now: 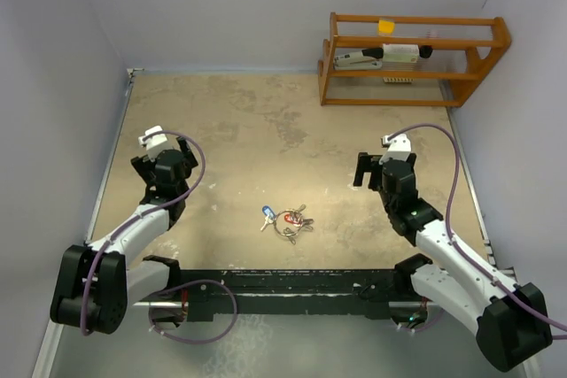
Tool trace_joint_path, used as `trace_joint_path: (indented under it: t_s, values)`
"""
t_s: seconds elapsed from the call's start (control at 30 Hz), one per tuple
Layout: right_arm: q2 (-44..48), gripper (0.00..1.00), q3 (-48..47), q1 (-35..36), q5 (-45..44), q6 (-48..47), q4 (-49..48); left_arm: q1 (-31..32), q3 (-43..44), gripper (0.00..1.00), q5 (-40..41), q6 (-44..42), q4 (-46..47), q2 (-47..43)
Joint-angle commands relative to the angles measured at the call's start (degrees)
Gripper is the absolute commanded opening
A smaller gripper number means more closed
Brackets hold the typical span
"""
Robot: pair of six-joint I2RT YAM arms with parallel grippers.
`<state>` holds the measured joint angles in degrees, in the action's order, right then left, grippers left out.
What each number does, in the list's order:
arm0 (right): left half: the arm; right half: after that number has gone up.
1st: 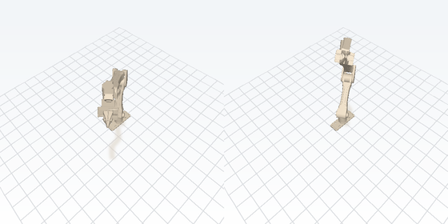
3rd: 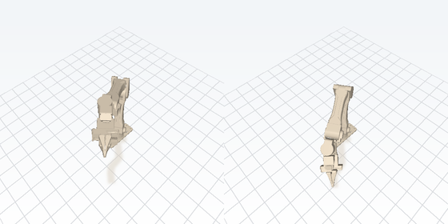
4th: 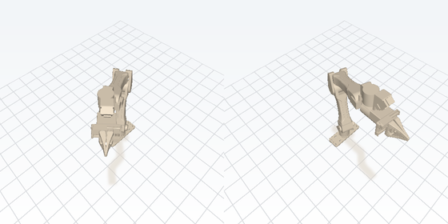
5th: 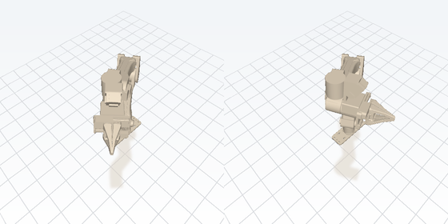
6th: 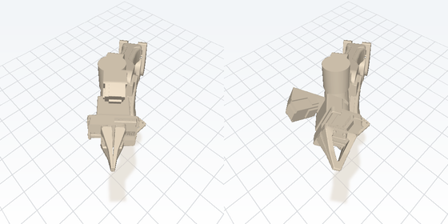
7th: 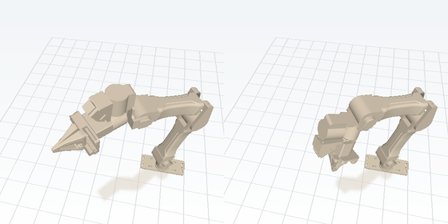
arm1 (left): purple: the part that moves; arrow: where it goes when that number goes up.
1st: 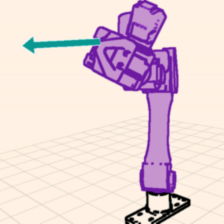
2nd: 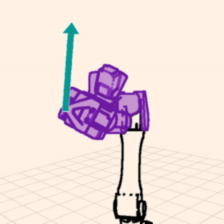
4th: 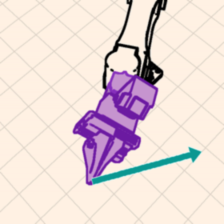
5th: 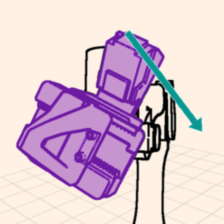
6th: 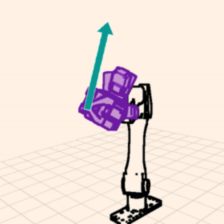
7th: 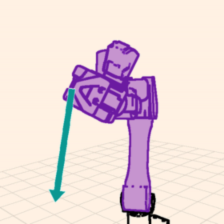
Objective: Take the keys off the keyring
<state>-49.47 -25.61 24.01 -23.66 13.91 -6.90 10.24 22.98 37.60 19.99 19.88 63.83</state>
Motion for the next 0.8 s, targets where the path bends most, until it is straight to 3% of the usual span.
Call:
trace_joint_path:
  t_s: [0.0, 0.43, 0.63, 0.77]
  values:
    - [1.7, 1.0, -1.7, 0.6, 2.2, 0.4, 1.2, 0.4, 2.2, 0.99, -1.8, 0.6, -0.3, -1.5]
    - [1.4, 1.0, -1.7, 1.4, 5.8, 0.6, 1.1, 0.5, 3.3, 0.99, -8.0, 2.5, -0.6, -2.0]
    - [-0.2, 0.9, -2.5, 2.9, 10.3, 0.4, 0.9, 0.5, 3.6, 0.99, -16.6, 4.1, -1.1, -5.1]
    - [-1.5, 0.83, -3.8, 6.1, 12.3, 0.4, 1.6, 0.6, 3.8, 0.99, -17.8, 11.4, -1.9, -6.8]
